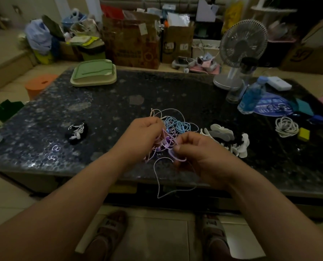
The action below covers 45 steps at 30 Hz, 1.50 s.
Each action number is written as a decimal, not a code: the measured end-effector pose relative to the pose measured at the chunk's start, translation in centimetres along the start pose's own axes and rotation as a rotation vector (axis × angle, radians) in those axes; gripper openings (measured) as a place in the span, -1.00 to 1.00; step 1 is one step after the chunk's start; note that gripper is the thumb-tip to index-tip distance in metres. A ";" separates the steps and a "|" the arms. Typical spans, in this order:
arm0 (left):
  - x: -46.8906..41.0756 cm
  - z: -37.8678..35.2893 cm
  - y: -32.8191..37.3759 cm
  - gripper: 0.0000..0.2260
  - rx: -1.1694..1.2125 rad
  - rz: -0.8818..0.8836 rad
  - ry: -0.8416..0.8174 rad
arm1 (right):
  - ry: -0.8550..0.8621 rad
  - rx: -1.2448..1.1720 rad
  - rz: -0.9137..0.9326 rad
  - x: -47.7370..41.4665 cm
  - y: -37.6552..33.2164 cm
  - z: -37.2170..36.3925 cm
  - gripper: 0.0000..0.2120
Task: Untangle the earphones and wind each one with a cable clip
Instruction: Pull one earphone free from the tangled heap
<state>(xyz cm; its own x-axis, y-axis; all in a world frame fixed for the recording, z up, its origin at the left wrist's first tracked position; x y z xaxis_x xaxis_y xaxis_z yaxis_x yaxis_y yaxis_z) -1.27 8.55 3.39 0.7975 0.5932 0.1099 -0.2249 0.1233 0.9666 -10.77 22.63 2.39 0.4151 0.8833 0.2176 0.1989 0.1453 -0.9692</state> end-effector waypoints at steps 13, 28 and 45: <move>-1.0 2.9 -0.1 -0.75 0.692 0.141 -0.066 | -1.156 0.917 -0.252 5.1 4.2 -4.4 -0.76; -0.3 0.8 -0.6 -0.70 0.098 0.107 -0.082 | 0.001 0.089 -0.095 0.2 0.7 0.6 -0.48; -0.2 1.5 -0.8 -0.76 -0.119 0.124 -0.196 | 0.294 0.537 0.172 -3.5 -1.5 2.0 -0.66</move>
<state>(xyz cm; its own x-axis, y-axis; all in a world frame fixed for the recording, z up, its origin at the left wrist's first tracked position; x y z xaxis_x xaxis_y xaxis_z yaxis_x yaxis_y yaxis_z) -0.40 7.09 2.92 0.8504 0.4457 0.2797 -0.3827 0.1590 0.9101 -14.30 20.18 2.87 0.6429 0.7660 0.0022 -0.3334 0.2824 -0.8995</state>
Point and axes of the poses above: each hand's wrist, its own x-axis away from the middle knuckle, its own z-axis out of the back of the hand, y = z × x, the point moved 3 cm from there along -x, towards the middle knuckle, and after that the axes turned 5 degrees about z, right-handed, at the moved point
